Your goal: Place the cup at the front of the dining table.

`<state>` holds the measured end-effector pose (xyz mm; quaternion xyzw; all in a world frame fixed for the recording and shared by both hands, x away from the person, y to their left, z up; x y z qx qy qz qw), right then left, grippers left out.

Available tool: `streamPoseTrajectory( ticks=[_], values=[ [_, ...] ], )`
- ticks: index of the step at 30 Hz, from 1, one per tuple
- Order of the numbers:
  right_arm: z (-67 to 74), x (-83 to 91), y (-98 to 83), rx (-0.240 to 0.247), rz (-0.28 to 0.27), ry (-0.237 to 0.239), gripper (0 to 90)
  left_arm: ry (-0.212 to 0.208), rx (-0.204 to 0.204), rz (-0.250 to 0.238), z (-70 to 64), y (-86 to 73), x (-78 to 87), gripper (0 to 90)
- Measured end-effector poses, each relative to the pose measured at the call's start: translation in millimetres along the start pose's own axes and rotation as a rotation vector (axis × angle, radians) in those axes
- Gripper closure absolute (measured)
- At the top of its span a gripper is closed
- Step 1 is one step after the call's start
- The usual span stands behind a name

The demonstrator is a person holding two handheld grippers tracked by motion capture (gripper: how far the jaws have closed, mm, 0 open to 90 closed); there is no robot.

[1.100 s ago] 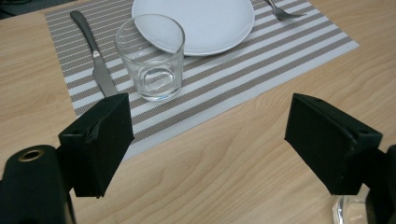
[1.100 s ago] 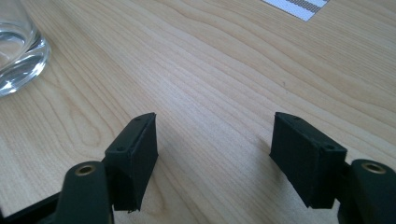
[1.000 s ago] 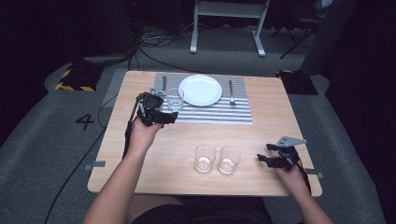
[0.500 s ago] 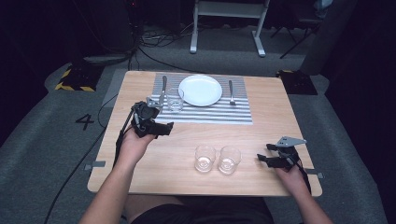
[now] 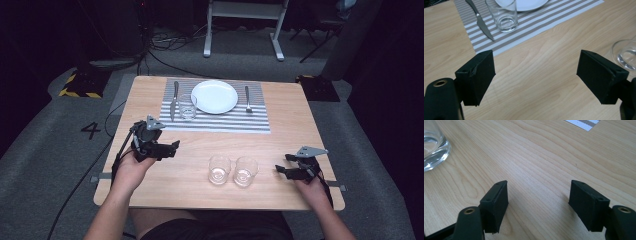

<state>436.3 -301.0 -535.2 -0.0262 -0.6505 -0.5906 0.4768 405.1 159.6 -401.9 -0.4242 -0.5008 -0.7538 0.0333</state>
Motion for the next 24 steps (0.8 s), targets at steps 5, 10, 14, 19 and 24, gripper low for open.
streamPoseTrajectory(
  ticks=[5,10,14,19,24],
  values=[
    [0.0,0.0,0.0,-0.001,0.000,0.000,31.6,-0.005,-0.073,0.045,-6.7,-21.9,-1.1,15.3],
    [0.2,0.1,-0.2,-0.003,0.002,-0.001,31.6,-0.031,-0.115,0.056,-14.8,-43.3,-5.1,15.4],
    [0.0,0.0,0.0,0.001,-0.001,0.000,31.6,-0.043,-0.129,0.071,-20.9,-57.9,-12.3,15.4],
    [0.1,0.0,0.0,0.000,-0.001,-0.001,31.5,-0.052,-0.106,0.085,-24.4,-74.5,-23.6,15.4],
    [0.5,-0.1,-0.1,0.002,-0.003,-0.002,31.2,-0.064,-0.086,0.120,-27.0,-88.7,-36.8,15.4]
  ],
)
Point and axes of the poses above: each handheld gripper's, and its own axes: x roughly backward along the jaws, y roughly out of its top, z roughly to its left, the point moved 5 cm from there along -x, roughly forward along the jaws, and after that the axes turned 12 degrees about -x, right-handed, at the moved point
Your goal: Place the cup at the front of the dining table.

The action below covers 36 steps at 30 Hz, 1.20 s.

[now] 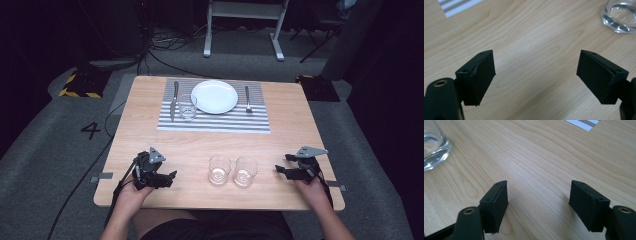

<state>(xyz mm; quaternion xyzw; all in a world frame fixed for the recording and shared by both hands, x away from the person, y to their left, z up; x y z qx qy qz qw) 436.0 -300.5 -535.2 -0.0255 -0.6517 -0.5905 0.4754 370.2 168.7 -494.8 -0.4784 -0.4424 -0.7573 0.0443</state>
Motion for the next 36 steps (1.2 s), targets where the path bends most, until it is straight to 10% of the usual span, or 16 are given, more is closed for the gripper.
streamPoseTrajectory(
  ticks=[12,20,36],
  values=[
    [-0.2,0.1,0.0,-0.001,0.002,0.002,31.1,0.014,-0.052,0.097,-14.1,-18.8,-25.3,15.4],
    [-0.2,0.1,0.0,0.000,0.002,0.003,31.1,-0.053,-0.001,-0.032,-15.3,-23.7,-37.1,5.3],
    [-0.2,0.0,0.0,-0.001,0.002,0.003,31.0,-0.063,-0.026,-0.026,-14.1,-22.2,-39.2,0.1]
  ],
)
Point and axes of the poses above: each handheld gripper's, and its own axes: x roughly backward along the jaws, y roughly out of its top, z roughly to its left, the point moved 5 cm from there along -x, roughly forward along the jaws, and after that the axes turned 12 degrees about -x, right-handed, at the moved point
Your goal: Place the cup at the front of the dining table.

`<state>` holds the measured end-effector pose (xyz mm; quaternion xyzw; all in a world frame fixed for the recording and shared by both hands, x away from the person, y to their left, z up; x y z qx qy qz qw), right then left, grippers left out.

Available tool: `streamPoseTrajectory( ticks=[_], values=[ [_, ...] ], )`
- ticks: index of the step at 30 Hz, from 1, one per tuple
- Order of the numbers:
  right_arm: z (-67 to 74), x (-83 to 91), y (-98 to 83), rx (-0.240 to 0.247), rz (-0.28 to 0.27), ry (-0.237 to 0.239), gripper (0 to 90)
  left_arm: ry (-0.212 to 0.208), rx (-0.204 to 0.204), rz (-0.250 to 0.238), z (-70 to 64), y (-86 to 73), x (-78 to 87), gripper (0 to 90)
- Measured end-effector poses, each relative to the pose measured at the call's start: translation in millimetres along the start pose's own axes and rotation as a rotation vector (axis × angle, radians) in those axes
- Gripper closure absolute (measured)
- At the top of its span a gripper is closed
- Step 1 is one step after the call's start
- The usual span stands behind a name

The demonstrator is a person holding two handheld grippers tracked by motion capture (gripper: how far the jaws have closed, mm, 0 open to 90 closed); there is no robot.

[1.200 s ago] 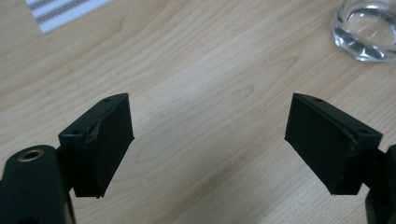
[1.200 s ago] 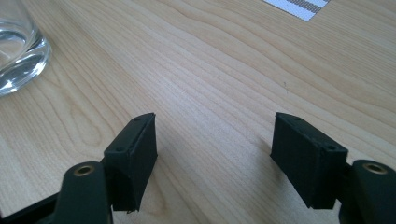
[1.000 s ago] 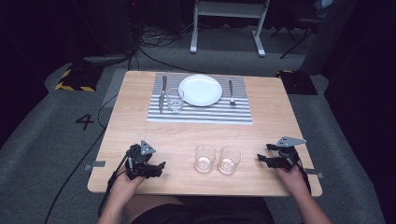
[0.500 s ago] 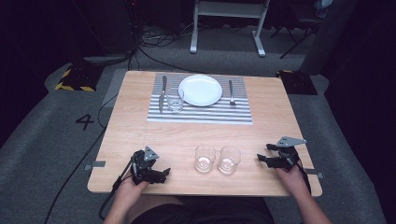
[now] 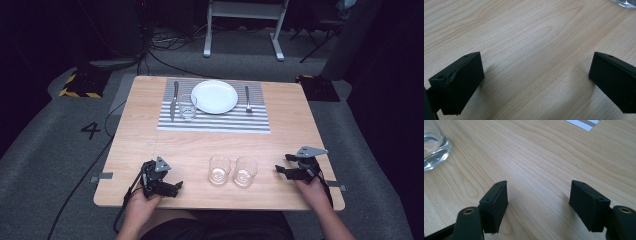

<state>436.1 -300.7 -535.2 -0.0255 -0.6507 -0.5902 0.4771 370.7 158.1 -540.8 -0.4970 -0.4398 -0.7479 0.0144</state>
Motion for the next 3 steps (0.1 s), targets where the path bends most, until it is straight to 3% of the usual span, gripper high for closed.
streamPoseTrajectory(
  ticks=[3],
  values=[
    [0.0,0.0,0.0,0.000,0.000,0.000,31.0,0.000,0.000,0.002,0.1,0.1,-0.1,0.2]
  ],
)
Point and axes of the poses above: each handheld gripper's, and its own axes: x roughly backward along the jaws, y roughly out of its top, z roughly to its left, the point moved 5 cm from there along -x, roughly forward along the jaws, and after that the axes turned 12 degrees about -x, right-handed, at the moved point
